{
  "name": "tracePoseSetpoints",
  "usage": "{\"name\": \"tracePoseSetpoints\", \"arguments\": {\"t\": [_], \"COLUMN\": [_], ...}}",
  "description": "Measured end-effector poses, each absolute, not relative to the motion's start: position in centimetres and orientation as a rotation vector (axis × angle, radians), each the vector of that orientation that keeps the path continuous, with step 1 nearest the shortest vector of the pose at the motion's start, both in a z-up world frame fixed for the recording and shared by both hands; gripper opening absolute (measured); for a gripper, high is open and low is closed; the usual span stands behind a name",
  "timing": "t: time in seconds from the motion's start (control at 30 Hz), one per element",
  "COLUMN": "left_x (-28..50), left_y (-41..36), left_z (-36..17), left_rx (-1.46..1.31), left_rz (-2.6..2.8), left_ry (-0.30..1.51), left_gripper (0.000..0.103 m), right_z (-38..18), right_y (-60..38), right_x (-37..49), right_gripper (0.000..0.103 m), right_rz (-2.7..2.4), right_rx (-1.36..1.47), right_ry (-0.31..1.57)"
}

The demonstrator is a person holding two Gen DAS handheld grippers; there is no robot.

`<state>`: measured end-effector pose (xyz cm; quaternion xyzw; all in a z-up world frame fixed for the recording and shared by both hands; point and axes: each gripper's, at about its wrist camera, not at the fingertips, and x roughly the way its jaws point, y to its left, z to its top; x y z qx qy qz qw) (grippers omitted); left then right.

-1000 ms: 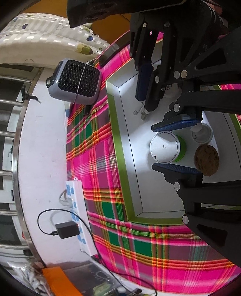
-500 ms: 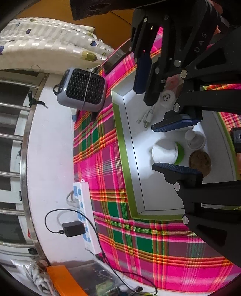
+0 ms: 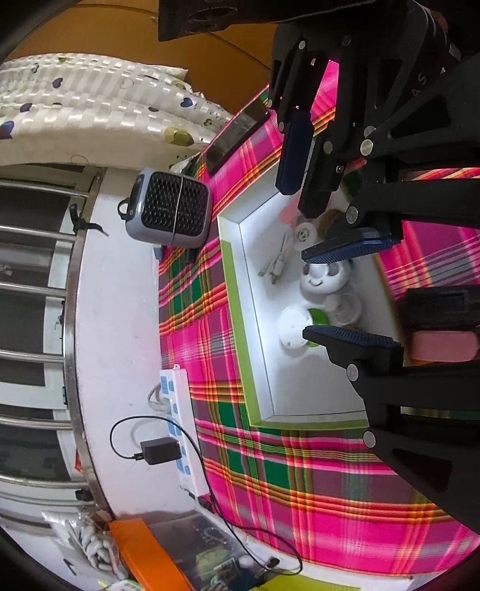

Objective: Organize objects
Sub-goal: 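Open both grippers and lift them out of the box, then grasp the pink clip with left gripper while right gripper grasps the black gadget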

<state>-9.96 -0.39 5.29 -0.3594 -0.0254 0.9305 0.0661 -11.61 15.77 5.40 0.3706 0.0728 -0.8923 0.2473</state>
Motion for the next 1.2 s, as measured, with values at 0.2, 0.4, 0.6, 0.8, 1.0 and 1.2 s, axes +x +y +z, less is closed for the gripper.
{"name": "tracePoseSetpoints", "arguments": {"t": [0.2, 0.4, 0.6, 0.8, 1.0, 1.2], "left_x": [-7.7, -6.0, -4.7, -4.1, -3.3, -2.1], "left_y": [0.0, 0.3, 0.4, 0.4, 0.4, 0.0], "left_z": [5.3, 5.2, 5.2, 5.0, 4.8, 4.3], "left_rx": [-1.075, -1.07, -1.063, -1.066, -1.065, -1.059], "left_rz": [2.821, 2.829, 2.836, 2.837, 2.84, 2.833], "left_ry": [-0.059, -0.049, -0.05, -0.059, -0.064, -0.078], "left_gripper": [0.033, 0.033, 0.033, 0.033, 0.033, 0.033], "right_z": [5.3, 5.3, 5.2, 5.1, 4.8, 4.5], "right_y": [15.8, 15.8, 15.8, 15.8, 15.8, 15.6], "right_x": [-9.6, -7.7, -6.6, -5.9, -5.1, -4.4], "right_gripper": [0.025, 0.025, 0.025, 0.025, 0.025, 0.025], "right_rz": [-2.42, -2.417, -2.412, -2.408, -2.399, -2.369], "right_rx": [0.997, 0.987, 0.979, 0.975, 0.976, 0.979], "right_ry": [0.195, 0.204, 0.214, 0.215, 0.205, 0.192]}}
